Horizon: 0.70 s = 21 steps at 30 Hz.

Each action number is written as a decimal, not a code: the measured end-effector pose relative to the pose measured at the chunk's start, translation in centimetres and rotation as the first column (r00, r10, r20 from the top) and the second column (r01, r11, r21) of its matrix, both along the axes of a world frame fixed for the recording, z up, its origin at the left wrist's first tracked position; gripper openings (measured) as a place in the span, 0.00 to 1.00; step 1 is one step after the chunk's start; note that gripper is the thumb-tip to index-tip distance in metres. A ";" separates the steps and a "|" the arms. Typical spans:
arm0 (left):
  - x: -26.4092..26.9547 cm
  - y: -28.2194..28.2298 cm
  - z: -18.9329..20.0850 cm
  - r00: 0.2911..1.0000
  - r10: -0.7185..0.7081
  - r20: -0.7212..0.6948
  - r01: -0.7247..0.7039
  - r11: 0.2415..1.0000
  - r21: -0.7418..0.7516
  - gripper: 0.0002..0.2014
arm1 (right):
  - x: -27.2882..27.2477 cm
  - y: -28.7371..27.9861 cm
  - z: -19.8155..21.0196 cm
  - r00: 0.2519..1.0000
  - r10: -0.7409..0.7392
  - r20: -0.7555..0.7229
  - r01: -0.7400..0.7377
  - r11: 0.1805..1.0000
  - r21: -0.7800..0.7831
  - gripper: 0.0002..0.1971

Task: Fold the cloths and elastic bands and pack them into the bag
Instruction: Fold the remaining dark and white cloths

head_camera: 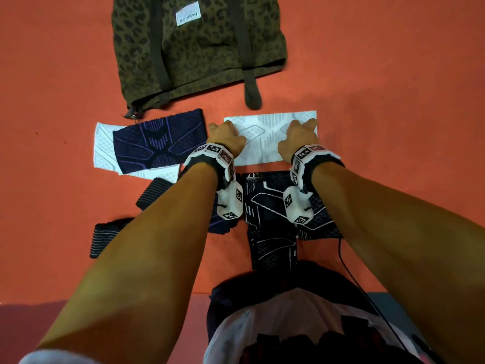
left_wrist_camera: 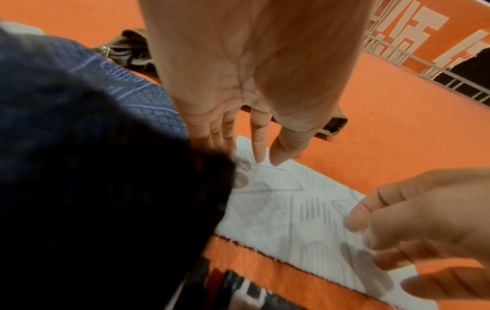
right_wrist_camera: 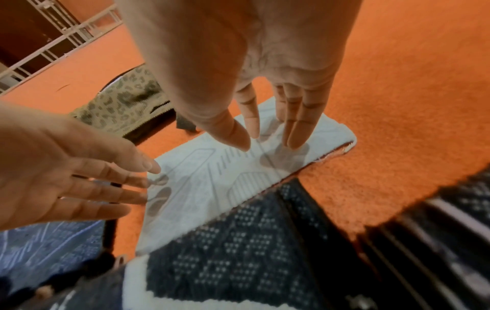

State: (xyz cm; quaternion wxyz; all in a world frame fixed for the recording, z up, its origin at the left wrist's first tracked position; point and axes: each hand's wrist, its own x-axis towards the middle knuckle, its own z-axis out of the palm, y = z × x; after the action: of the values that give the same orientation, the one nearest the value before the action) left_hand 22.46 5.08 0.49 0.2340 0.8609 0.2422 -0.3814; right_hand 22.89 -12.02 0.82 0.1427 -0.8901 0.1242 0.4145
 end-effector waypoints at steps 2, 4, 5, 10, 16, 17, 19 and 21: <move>0.1 0.2 0.1 1.000 0.011 -0.022 -0.010 1.000 0.021 0.18 | 0.1 -0.1 -0.2 0.999 -0.029 0.016 0.029 1.000 0.001 0.24; 0.1 0.1 0.3 1.000 -0.001 -0.029 0.000 1.000 -0.016 0.17 | -0.1 -0.2 -0.4 0.998 -0.066 0.021 0.067 0.997 -0.028 0.27; 0.1 0.1 0.3 0.999 0.006 -0.039 -0.008 0.999 -0.036 0.16 | -0.2 -0.2 -0.4 0.996 -0.084 0.019 0.085 0.995 -0.045 0.29; -0.2 0.3 0.6 0.998 0.053 -0.033 -0.055 0.997 -0.059 0.12 | 0.1 -0.2 0.2 0.992 -0.088 -0.092 0.078 0.991 -0.105 0.31; -0.4 -0.2 0.9 0.998 0.055 -0.025 -0.057 0.995 -0.085 0.17 | 0.3 -0.4 0.9 0.994 -0.052 -0.097 0.045 0.996 -0.073 0.27; -0.3 -0.3 1.1 0.998 0.062 -0.013 -0.063 0.994 -0.091 0.16 | 0.3 -0.3 1.2 0.993 -0.059 -0.103 0.053 0.997 -0.063 0.26; 0.1 -0.4 1.4 0.998 0.062 0.021 -0.060 0.993 -0.098 0.16 | 0.2 -0.1 1.8 0.992 -0.084 -0.095 0.081 0.996 -0.030 0.22; 0.2 -0.5 1.9 0.997 0.060 0.044 -0.055 0.993 -0.102 0.17 | 0.2 0.1 2.7 0.994 -0.085 -0.062 0.084 0.996 -0.015 0.18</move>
State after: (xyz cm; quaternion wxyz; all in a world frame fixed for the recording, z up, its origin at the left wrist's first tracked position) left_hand 22.71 4.59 2.44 0.2938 0.8493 0.2418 -0.3660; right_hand 23.06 -11.91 3.55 0.1507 -0.8715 0.1687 0.4352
